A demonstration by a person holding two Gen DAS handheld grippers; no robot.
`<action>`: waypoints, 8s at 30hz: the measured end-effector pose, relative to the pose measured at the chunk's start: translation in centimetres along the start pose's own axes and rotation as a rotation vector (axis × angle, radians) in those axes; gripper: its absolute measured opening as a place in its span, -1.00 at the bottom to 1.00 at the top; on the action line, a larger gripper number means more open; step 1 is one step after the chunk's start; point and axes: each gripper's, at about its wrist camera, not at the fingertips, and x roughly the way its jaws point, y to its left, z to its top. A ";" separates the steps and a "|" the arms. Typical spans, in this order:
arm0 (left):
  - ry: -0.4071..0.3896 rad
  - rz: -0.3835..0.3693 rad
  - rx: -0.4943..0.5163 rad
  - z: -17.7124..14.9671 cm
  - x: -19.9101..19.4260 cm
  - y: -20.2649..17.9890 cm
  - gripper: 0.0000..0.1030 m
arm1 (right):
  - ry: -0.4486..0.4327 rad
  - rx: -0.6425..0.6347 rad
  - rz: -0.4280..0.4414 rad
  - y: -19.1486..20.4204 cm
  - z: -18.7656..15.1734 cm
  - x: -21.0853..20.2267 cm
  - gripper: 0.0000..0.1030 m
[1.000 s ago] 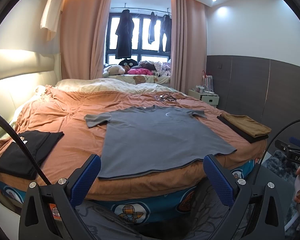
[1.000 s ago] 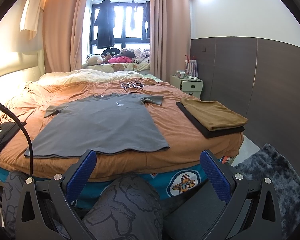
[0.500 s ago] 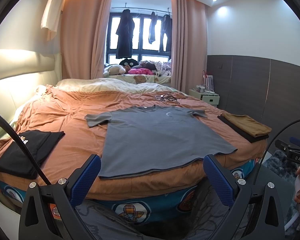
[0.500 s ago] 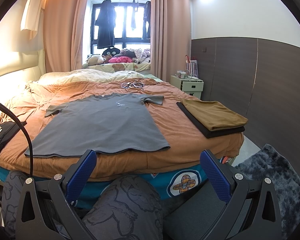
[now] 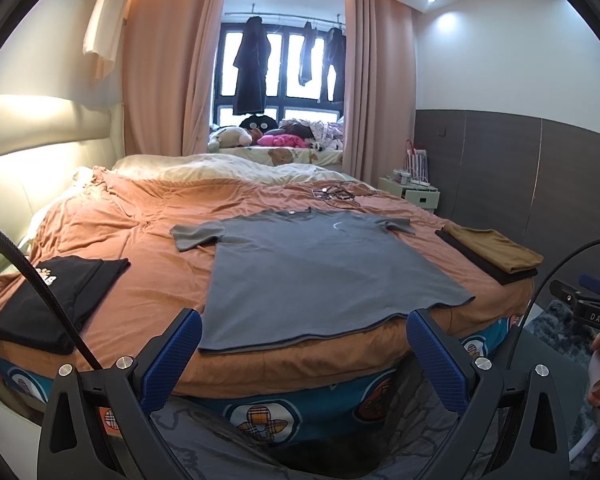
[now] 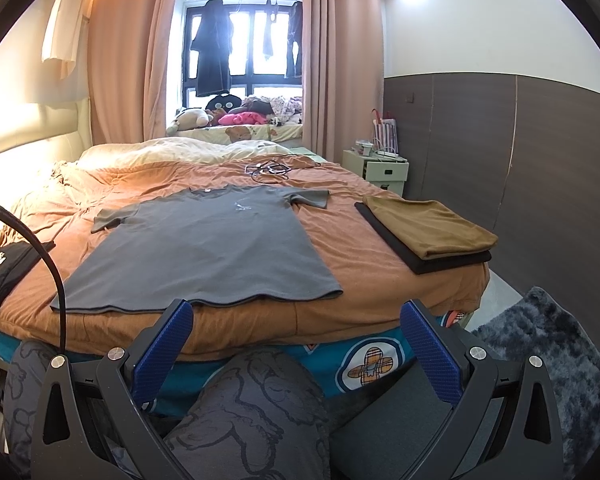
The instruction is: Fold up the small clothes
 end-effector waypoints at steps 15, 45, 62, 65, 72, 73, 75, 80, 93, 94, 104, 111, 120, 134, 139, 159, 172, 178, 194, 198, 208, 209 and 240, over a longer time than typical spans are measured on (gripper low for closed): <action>0.004 0.007 -0.008 0.7 1.3 0.2 1.00 | -0.003 -0.031 0.003 1.3 0.7 1.0 1.00; 0.027 0.115 -0.089 6.4 11.3 4.1 0.99 | 0.022 -0.051 0.159 1.5 6.1 14.0 1.00; 0.145 0.156 -0.103 9.0 21.2 8.4 0.86 | 0.103 -0.050 0.226 3.8 11.1 24.3 1.00; 0.178 0.160 -0.127 9.4 23.1 9.6 0.77 | 0.125 -0.050 0.233 4.6 12.2 26.1 1.00; 0.227 0.186 -0.180 10.9 26.8 12.6 0.57 | 0.172 -0.060 0.273 6.4 15.1 30.4 1.00; 0.232 0.190 -0.191 11.2 27.3 13.2 0.56 | 0.179 -0.065 0.276 6.7 15.6 31.2 1.00; 0.238 0.195 -0.206 11.8 28.2 14.1 0.55 | 0.187 -0.080 0.281 7.4 16.5 32.4 1.00; 0.253 0.215 -0.233 13.0 30.5 16.7 0.44 | 0.203 -0.116 0.283 9.5 18.3 35.7 1.00; 0.309 0.258 -0.304 13.7 37.0 24.3 0.38 | 0.236 -0.176 0.342 16.6 20.8 43.7 1.00; 0.315 0.260 -0.314 13.5 37.5 25.0 0.38 | 0.238 -0.181 0.347 17.1 20.8 44.2 1.00; 0.418 0.249 -0.391 11.1 44.4 31.2 0.22 | 0.310 -0.219 0.447 22.3 20.2 51.3 1.00; 0.460 0.222 -0.415 10.5 49.5 34.2 0.06 | 0.352 -0.221 0.480 25.2 20.2 55.9 0.86; 0.511 0.187 -0.488 9.0 55.3 37.7 -0.01 | 0.464 -0.152 0.516 28.5 20.1 62.0 0.38; 0.502 0.152 -0.449 11.3 57.0 37.5 -0.86 | 0.584 -0.074 0.659 33.6 18.5 67.4 -0.54; 0.462 0.137 -0.433 14.0 56.7 36.8 -0.87 | 0.607 -0.045 0.696 35.2 17.8 68.6 -0.60; 0.426 0.035 -0.349 20.6 56.8 28.1 -0.87 | 0.632 0.108 0.694 31.7 18.2 70.0 0.27; 0.484 -0.078 -0.284 20.1 60.2 19.1 -0.87 | 0.590 0.153 0.561 22.0 20.3 68.1 0.27; 0.547 -0.129 -0.318 18.5 61.7 17.2 -0.83 | 0.583 0.132 0.497 20.2 20.4 66.2 0.27; 0.514 -0.016 -0.329 17.6 54.7 22.9 0.01 | 0.538 -0.031 0.517 24.1 21.5 61.9 0.45; 0.540 0.018 -0.361 16.0 54.3 24.9 0.00 | 0.542 -0.079 0.516 25.7 22.0 62.9 0.45; 0.622 0.037 -0.388 11.7 55.8 26.8 -0.12 | 0.552 -0.282 0.460 31.4 22.1 66.5 0.45; 0.629 0.035 -0.390 11.4 55.9 26.9 -0.14 | 0.558 -0.310 0.449 32.1 22.0 67.1 0.45; 0.716 0.072 -0.366 7.4 58.6 26.9 -0.27 | 0.555 -0.204 0.390 31.1 22.5 74.9 0.23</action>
